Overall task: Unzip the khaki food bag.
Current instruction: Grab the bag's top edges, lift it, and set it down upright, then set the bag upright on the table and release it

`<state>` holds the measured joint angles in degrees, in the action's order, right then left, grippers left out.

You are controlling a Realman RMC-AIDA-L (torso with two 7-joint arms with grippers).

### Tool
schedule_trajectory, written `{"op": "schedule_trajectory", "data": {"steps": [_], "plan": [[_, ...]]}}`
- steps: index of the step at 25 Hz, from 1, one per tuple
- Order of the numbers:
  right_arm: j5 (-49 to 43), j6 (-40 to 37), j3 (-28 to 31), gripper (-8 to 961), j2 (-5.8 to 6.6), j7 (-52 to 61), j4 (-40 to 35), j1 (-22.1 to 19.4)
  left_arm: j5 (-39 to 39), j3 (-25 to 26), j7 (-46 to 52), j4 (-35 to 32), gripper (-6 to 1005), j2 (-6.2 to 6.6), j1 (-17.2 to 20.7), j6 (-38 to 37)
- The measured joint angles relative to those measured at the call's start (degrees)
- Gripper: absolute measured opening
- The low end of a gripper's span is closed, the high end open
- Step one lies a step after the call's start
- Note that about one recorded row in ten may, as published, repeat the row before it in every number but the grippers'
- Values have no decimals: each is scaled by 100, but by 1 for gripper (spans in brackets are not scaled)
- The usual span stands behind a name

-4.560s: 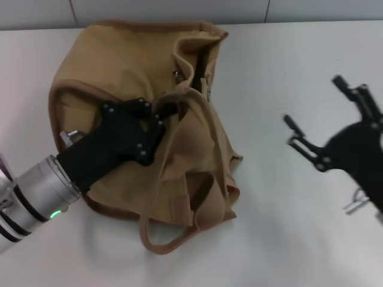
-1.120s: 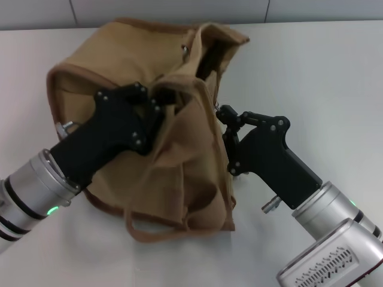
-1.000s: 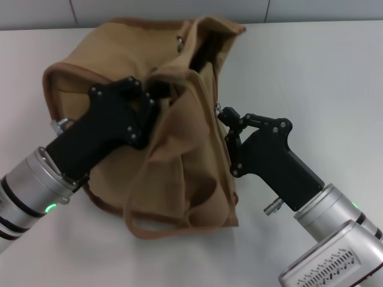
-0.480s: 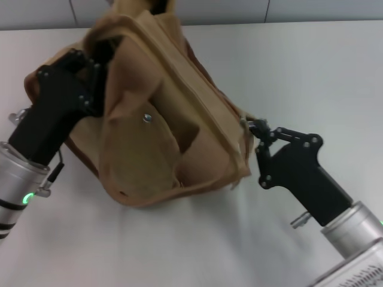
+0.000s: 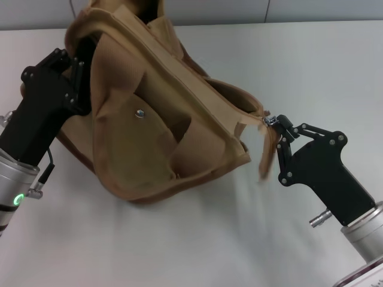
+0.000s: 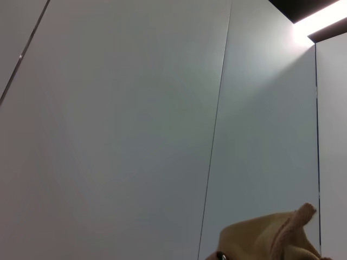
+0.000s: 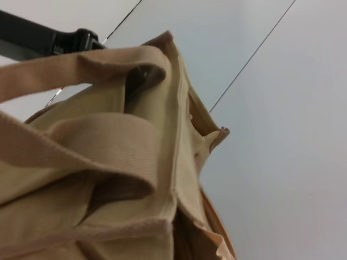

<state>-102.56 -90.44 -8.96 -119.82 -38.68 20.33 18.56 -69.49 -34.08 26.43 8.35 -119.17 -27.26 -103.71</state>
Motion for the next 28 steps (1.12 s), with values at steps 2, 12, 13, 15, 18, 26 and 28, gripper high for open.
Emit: {"op": "schedule_trajectory", "data": {"steps": [2, 12, 13, 15, 18, 26, 28], "plan": [[5, -25, 28, 50, 0, 50, 1, -2, -6, -10, 1, -1, 64, 0, 1, 14], [-335, 110, -434, 174, 58, 3516, -1708, 205, 17, 20, 2, -29, 64, 8, 25, 179], [-416, 125, -512, 194, 50, 3990, -1971, 225, 17, 22, 2, -46, 64, 7, 31, 184], [-515, 190, -607, 234, 51, 4606, -2238, 277, 16, 27, 2, -76, 64, 9, 46, 201], [-557, 349, -667, 308, 65, 4808, -2297, 382, 8, 29, 3, -91, 64, 9, 61, 235], [-593, 839, -681, 578, 38, 4846, -2221, 853, -12, -12, 2, -91, 73, 3, 80, 243], [-600, 983, -702, 563, 33, 4830, -2148, 997, -12, -16, 2, -87, 78, 1, 81, 247]]}}
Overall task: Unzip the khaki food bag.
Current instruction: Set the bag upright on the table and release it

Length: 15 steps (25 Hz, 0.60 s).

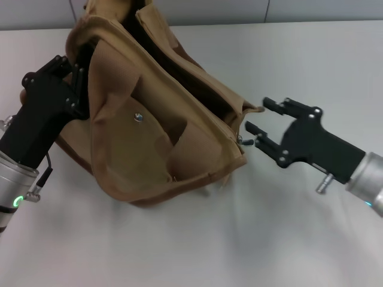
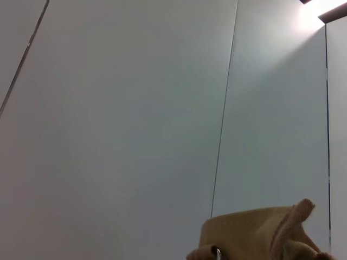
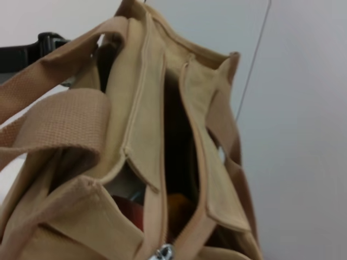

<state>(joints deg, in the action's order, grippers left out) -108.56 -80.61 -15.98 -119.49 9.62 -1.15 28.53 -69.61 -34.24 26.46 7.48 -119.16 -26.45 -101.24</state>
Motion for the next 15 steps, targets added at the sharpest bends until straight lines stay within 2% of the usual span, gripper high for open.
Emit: {"op": "schedule_trajectory", "data": {"steps": [2, 8, 15], "plan": [[-5, 107, -30, 548, -2, -15, 65, 105, 0, -4, 0, 4, 83, -1, 0, 4], [-7, 325, -43, 315, -11, -170, 244, 298, 2, -6, 0, 14, 98, -1, 0, 9], [28, 328, 14, 185, -22, -218, 305, 321, 0, -4, 41, 22, 115, -1, 0, 7]]}}
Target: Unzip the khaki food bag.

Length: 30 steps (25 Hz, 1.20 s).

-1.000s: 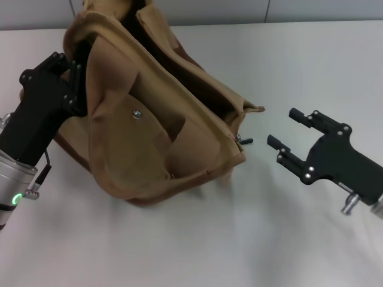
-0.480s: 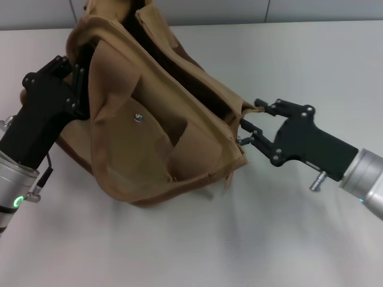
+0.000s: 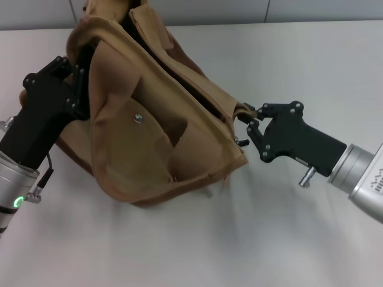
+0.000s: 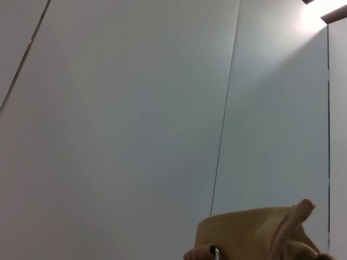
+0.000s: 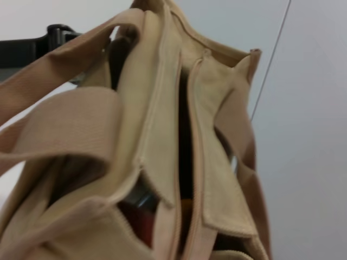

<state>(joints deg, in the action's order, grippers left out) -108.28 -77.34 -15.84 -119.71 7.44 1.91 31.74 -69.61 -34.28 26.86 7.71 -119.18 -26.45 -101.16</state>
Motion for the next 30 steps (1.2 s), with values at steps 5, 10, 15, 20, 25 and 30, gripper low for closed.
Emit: {"op": "schedule_trajectory", "data": {"steps": [5, 10, 15, 20, 25, 30], "plan": [[210, -76, 357, 99, 15, 646, -55, 189, -11, -10, 347, -19, 127, 10, 1, 1], [253, -104, 782, 54, 37, 2041, -431, 612, -190, -49, 627, -48, 140, 21, 55, 73], [260, -352, 1268, 57, 42, 2640, -517, 901, -597, -92, 1016, -227, 152, 26, 89, 503], [270, -354, 1529, 61, 42, 2863, -462, 990, -743, -152, 1363, -310, 165, 35, 122, 732], [284, -473, 1587, 102, 30, 2925, -412, 846, -770, -374, 1774, -738, 177, 44, 261, 658], [280, -1264, 1625, 199, 50, 3619, -695, 413, -774, -451, 1995, -1326, 372, 77, 573, 202]]}}
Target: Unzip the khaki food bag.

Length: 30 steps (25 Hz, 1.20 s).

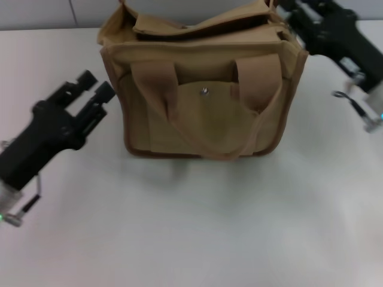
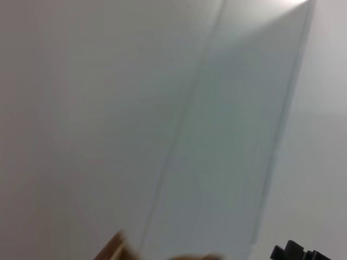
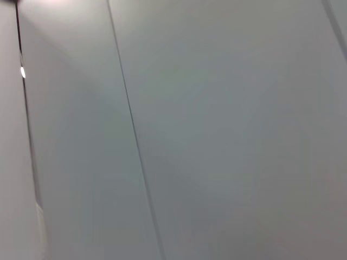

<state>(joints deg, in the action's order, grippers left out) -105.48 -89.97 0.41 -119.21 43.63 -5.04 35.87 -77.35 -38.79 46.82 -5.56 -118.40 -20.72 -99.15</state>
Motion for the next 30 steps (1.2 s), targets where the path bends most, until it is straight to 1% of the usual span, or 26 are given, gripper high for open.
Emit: {"op": "schedule_trajectory", "data": {"steps": [3, 4, 5, 7, 8, 9, 10, 11, 12, 13, 14, 16, 18, 26, 30], "plan": [[-49, -884, -126, 257, 11, 740, -409, -359, -3, -301, 46, -616, 490, 62, 307, -614], [-58, -1279, -293, 276, 19, 973, -585, -482, -38, -501, 44, -883, 529, 101, 419, -842], [-71, -1601, -492, 333, 23, 1127, -753, -579, -73, -643, 46, -1062, 569, 137, 487, -972], [-100, -2416, -1323, 448, 66, 1295, -1214, -766, -402, -1150, 200, -1552, 644, 333, 562, -1226], [-143, -3009, -2592, 505, 139, 1317, -1589, -888, -556, -1320, 300, -1693, 680, 416, 562, -1290], [-158, -3190, -3090, 534, 166, 1315, -1709, -937, -800, -1578, 526, -1834, 716, 577, 516, -1340], [-158, -3190, -3090, 564, 166, 1315, -1709, -937, -940, -1698, 675, -1879, 751, 674, 478, -1364], [-160, -3294, -3569, 593, 175, 1283, -1815, -994, -1027, -1761, 773, -1894, 787, 740, 453, -1375], [-162, -3320, -3826, 623, 170, 1265, -1880, -1031, -1106, -1807, 884, -1893, 823, 829, 431, -1384], [-177, -3287, -4186, 652, 124, 1243, -2021, -1116, -1169, -1810, 970, -1899, 859, 906, 448, -1405], [-177, -3287, -4186, 682, 124, 1243, -2021, -1116, -1169, -1810, 970, -1899, 859, 906, 448, -1405], [-214, -3229, -4275, 734, 72, 1233, -2102, -1153, -1171, -1804, 996, -1924, 859, 921, 480, -1421], [-232, -3187, -4331, 780, 48, 1201, -2125, -1141, -1174, -1818, 1018, -1917, 859, 953, 490, -1443], [-237, -3101, -4374, 779, 43, 1230, -2138, -1064, -1175, -1799, 1048, -1904, 859, 961, 544, -1492], [-212, -3158, -4368, 779, 76, 1345, -2152, -914, -1152, -1801, 1174, -1932, 859, 963, 543, -1514]]}}
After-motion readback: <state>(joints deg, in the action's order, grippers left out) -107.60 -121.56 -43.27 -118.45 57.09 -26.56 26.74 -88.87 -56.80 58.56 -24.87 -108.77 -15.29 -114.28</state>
